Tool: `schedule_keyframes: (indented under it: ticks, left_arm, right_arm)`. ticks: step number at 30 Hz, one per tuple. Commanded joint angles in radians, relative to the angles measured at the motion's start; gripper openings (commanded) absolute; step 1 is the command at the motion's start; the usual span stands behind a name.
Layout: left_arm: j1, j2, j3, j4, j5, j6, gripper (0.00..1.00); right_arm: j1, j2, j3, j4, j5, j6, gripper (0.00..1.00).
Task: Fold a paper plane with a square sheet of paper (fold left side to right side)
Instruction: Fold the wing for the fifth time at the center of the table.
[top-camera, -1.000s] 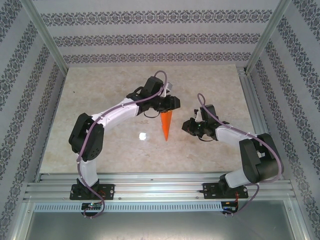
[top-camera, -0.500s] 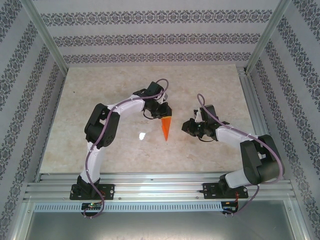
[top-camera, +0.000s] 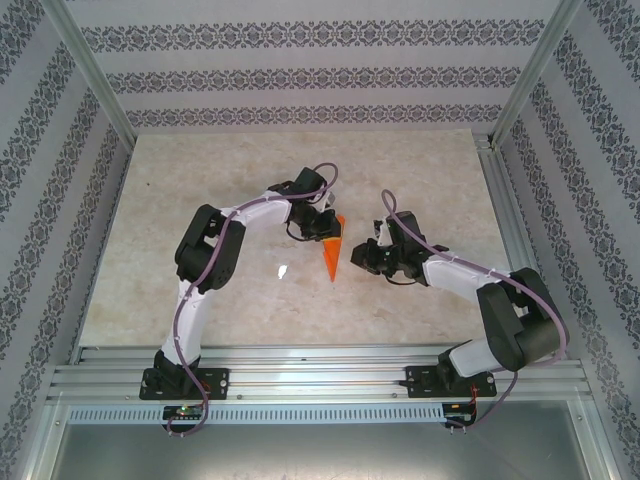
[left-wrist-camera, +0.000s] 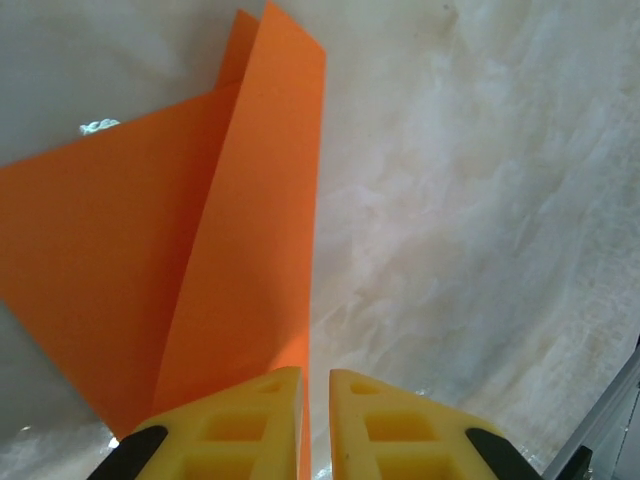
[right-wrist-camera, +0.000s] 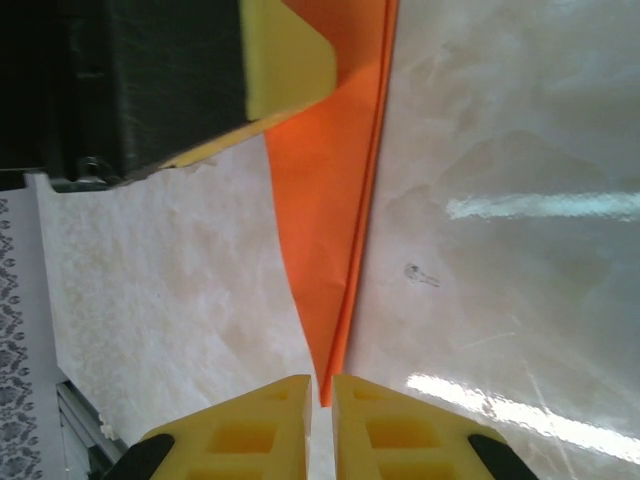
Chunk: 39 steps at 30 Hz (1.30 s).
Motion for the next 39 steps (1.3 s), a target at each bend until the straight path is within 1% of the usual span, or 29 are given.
schedule_keyframes:
  ticks: [1, 5, 9, 13, 20, 27, 32, 39]
  left_arm:
    - [0.008, 0.022, -0.005, 0.003, 0.007, 0.034, 0.15]
    - [0.007, 0.034, -0.010, 0.007, -0.002, 0.037, 0.15]
    - [0.007, 0.039, -0.015, -0.007, -0.026, 0.048, 0.15]
    - [0.009, 0.036, -0.017, -0.019, -0.050, 0.058, 0.15]
    - [0.009, 0.034, -0.011, -0.018, -0.048, 0.057, 0.16]
    - [0.010, 0.025, 0.000, -0.010, -0.031, 0.053, 0.22]
    - [0.011, 0.007, 0.039, -0.041, -0.032, 0.069, 0.25]
    - [0.011, 0.048, 0.045, -0.046, -0.033, 0.089, 0.24]
  right_arm:
    - [0.031, 0.037, 0.012, 0.128, 0.006, 0.081, 0.13]
    - [0.064, 0.083, 0.027, 0.179, 0.019, 0.122, 0.13]
    - [0.108, 0.132, 0.050, 0.218, 0.058, 0.162, 0.13]
    - [0.126, 0.192, 0.057, 0.302, 0.069, 0.210, 0.12]
    - [0.133, 0.265, 0.095, 0.282, 0.074, 0.197, 0.12]
    - [0.145, 0.324, 0.069, 0.328, 0.055, 0.214, 0.13]
    - [0.151, 0.361, 0.068, 0.356, 0.044, 0.223, 0.12]
    - [0.152, 0.365, 0.059, 0.316, 0.050, 0.208, 0.12]
